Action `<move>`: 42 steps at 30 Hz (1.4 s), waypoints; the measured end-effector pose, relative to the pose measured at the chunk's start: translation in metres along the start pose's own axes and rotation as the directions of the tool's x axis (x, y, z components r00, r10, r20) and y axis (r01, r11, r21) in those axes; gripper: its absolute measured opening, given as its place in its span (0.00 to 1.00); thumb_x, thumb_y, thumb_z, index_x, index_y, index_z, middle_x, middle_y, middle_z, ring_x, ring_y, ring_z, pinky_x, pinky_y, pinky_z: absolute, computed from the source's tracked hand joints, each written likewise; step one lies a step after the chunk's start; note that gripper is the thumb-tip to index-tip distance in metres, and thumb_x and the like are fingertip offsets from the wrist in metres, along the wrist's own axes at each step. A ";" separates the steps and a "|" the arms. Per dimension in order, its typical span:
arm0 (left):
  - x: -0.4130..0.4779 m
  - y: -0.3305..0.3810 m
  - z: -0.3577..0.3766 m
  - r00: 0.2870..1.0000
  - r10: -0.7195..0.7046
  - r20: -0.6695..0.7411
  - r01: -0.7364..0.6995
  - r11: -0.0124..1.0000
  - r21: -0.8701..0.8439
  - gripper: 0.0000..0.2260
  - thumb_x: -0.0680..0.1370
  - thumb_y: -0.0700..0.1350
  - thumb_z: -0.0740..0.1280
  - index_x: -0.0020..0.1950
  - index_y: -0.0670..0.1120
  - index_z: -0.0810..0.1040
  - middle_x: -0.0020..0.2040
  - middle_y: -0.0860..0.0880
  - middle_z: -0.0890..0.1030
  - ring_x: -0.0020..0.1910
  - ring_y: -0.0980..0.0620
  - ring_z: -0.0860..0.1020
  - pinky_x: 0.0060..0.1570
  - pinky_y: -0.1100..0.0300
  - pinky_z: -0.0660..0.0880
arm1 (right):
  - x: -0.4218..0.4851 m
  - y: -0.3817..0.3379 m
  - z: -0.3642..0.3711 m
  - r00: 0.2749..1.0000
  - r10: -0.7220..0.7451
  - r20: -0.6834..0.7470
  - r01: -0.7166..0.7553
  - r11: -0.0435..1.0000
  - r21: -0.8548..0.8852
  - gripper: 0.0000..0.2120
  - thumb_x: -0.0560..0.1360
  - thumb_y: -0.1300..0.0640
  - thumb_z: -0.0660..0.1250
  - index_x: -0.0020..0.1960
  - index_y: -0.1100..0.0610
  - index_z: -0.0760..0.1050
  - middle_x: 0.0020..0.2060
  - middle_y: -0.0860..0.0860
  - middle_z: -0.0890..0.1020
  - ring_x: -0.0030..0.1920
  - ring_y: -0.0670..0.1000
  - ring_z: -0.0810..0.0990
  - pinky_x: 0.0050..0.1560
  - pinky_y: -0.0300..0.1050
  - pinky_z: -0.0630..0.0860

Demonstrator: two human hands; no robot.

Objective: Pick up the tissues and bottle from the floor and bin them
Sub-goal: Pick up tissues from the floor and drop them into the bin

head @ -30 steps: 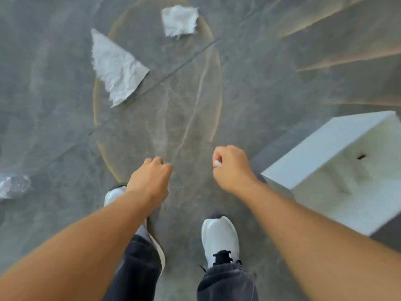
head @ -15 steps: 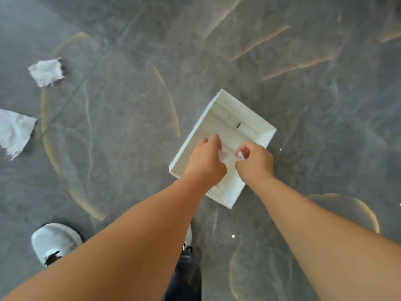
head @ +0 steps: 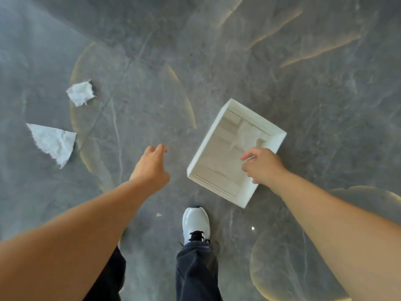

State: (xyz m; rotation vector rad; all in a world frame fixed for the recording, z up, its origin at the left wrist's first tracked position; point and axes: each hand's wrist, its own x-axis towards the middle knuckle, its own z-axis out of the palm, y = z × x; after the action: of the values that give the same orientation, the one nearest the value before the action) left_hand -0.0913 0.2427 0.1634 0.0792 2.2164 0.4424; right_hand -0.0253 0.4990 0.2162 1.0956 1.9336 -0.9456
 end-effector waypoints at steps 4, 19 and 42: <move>0.001 -0.069 -0.063 0.984 -0.160 -0.076 0.154 0.985 -0.071 0.26 0.66 0.35 0.66 0.64 0.46 0.70 0.60 0.42 0.70 0.57 0.40 0.75 0.56 0.49 0.74 | -0.003 -0.087 0.035 0.995 -0.067 0.071 0.077 0.987 -0.139 0.09 0.69 0.61 0.64 0.46 0.52 0.79 0.43 0.52 0.81 0.49 0.57 0.82 0.50 0.54 0.82; 0.135 -0.384 -0.129 0.940 -0.334 -0.063 0.337 0.941 0.032 0.39 0.69 0.48 0.73 0.72 0.64 0.55 0.77 0.47 0.49 0.64 0.36 0.63 0.41 0.50 0.73 | 0.107 -0.386 0.381 0.874 -0.431 0.226 0.482 0.703 -0.523 0.33 0.69 0.59 0.69 0.71 0.43 0.63 0.66 0.59 0.66 0.63 0.64 0.70 0.61 0.51 0.73; 0.092 -0.358 -0.153 1.000 0.015 -0.020 -0.010 0.972 0.235 0.09 0.69 0.37 0.64 0.48 0.42 0.75 0.50 0.43 0.74 0.52 0.40 0.74 0.38 0.50 0.73 | 0.082 -0.358 0.325 0.749 -0.567 0.342 0.590 0.337 -0.734 0.09 0.76 0.64 0.58 0.53 0.63 0.74 0.56 0.62 0.72 0.59 0.63 0.72 0.46 0.52 0.69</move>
State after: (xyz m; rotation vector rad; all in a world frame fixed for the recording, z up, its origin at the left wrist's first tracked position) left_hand -0.2337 -0.1166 0.0608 0.2155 2.2818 0.1867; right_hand -0.3055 0.1204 0.0798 -0.2166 2.3773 -0.2325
